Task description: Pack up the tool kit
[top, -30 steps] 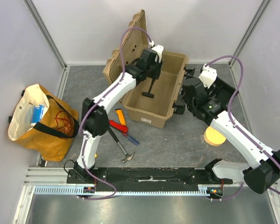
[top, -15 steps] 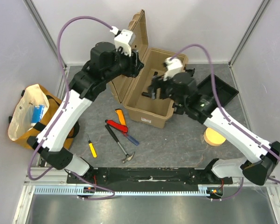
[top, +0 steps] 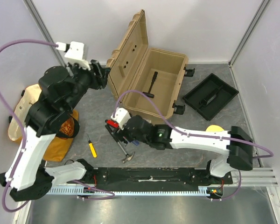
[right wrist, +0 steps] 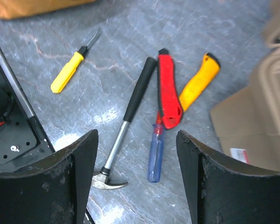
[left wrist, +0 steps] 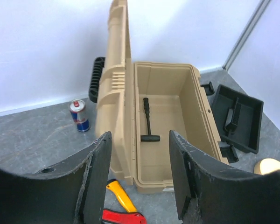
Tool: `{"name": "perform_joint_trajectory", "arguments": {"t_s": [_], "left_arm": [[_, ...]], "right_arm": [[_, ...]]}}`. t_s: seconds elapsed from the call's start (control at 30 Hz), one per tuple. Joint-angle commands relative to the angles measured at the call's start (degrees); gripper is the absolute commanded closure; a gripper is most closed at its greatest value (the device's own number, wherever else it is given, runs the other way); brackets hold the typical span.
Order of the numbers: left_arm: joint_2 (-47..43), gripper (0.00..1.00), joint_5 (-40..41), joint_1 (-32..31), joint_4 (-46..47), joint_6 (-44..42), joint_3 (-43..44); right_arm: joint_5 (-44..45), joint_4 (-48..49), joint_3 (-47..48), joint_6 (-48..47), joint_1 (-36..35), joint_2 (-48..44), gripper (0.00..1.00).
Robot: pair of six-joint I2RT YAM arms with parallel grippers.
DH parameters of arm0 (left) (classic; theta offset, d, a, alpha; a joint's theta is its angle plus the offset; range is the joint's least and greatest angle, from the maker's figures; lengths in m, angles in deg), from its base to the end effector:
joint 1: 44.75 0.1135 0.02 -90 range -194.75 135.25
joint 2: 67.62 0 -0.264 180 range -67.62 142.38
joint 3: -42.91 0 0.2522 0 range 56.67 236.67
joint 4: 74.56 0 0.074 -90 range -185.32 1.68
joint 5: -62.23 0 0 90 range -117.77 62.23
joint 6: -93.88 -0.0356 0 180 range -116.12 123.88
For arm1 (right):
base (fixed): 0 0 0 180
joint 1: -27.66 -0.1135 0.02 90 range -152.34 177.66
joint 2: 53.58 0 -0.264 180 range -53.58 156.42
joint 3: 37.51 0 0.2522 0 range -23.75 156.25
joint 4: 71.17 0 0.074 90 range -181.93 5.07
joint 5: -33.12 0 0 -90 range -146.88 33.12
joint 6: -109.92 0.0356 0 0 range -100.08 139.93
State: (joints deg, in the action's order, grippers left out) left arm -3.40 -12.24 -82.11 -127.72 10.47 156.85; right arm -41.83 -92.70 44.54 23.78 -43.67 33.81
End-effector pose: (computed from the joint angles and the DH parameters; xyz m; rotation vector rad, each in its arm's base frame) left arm 0.1459 -0.0994 0.5371 0.2303 1.6250 -0.3678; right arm 0.1226 0.3341 0.3048 -1.0057 1.8073 0.5569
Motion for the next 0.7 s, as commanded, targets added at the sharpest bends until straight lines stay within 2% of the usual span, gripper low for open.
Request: {"name": "perform_joint_trajectory", "arguments": {"t_s": [0.0, 0.43, 0.67], "left_arm": [[-1.47, 0.42, 3.28, -0.16, 1.96, 2.02, -2.97], [-2.09, 0.4, 1.0, -0.17, 1.61, 3.87, -4.73], [-2.0, 0.39, 0.99, -0.25, 0.9, 3.87, -4.91]], "right_arm": [[2.53, 4.08, 0.88, -2.36, -2.32, 6.45, 0.27], [2.88, 6.37, 5.18, 4.92, -2.5, 25.27, 0.29], [2.35, 5.04, 8.35, 9.06, -0.83, 30.9, 0.35]]}}
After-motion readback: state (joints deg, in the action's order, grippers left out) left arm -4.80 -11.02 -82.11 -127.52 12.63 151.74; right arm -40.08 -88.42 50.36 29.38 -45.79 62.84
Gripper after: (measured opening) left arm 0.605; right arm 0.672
